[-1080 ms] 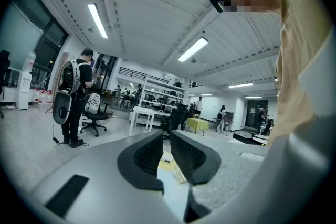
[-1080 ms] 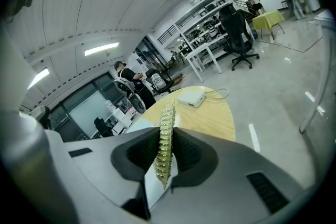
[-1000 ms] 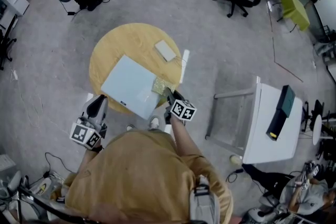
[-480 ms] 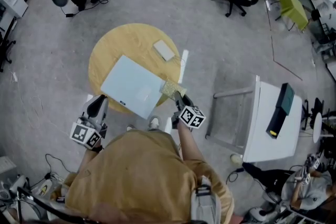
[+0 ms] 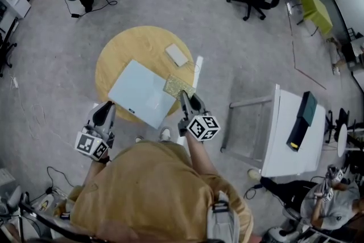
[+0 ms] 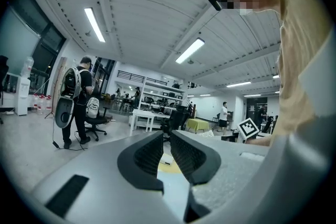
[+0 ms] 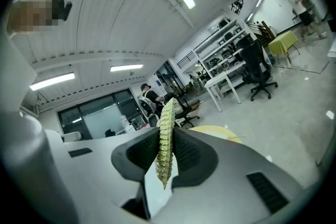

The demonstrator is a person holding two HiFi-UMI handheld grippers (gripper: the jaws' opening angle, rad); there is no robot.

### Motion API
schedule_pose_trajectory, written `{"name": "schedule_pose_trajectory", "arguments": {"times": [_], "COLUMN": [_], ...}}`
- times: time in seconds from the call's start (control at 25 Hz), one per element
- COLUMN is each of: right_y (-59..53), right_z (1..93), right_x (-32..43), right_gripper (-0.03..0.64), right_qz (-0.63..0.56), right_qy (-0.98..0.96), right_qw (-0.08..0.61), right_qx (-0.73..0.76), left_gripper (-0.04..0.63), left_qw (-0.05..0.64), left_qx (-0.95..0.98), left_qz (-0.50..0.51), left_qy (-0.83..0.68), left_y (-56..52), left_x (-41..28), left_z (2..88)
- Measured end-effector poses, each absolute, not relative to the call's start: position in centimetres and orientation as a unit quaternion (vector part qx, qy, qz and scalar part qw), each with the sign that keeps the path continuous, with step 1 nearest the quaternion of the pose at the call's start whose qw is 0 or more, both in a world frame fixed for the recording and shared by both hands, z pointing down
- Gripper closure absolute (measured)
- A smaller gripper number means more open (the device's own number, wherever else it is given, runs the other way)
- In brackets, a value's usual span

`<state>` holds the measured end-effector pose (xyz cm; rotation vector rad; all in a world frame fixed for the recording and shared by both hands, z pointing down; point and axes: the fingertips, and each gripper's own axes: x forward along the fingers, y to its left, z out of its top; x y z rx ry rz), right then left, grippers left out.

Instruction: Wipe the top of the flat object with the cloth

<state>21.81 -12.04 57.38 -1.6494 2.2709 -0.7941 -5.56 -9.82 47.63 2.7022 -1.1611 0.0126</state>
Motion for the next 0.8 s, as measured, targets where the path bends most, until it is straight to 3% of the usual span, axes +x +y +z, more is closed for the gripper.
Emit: {"name": "schedule_pose_trajectory", "arguments": {"times": [0.36,0.8], "right_y": [-12.5,-11.7], "right_z": [45.9,39.3], "right_x": [16.7,14.8], "right_gripper": [0.555,0.555], "right_qz": [-0.162,-0.102], "right_qy": [0.843,0.870], "right_qw": [0.162,0.190], "right_qx": [-0.487,-0.444], "left_gripper": [0.551,0.551], "left_qw": [0.082,0.053], "left_qx": [0.899,0.878], "left_qz": [-0.004,-0.010], "left_qy": [-0.429,-0.476], "left_y": [-9.1,-8.6], "left_x": [-7.6,-11.0], "left_z": [46.2,44.5]}}
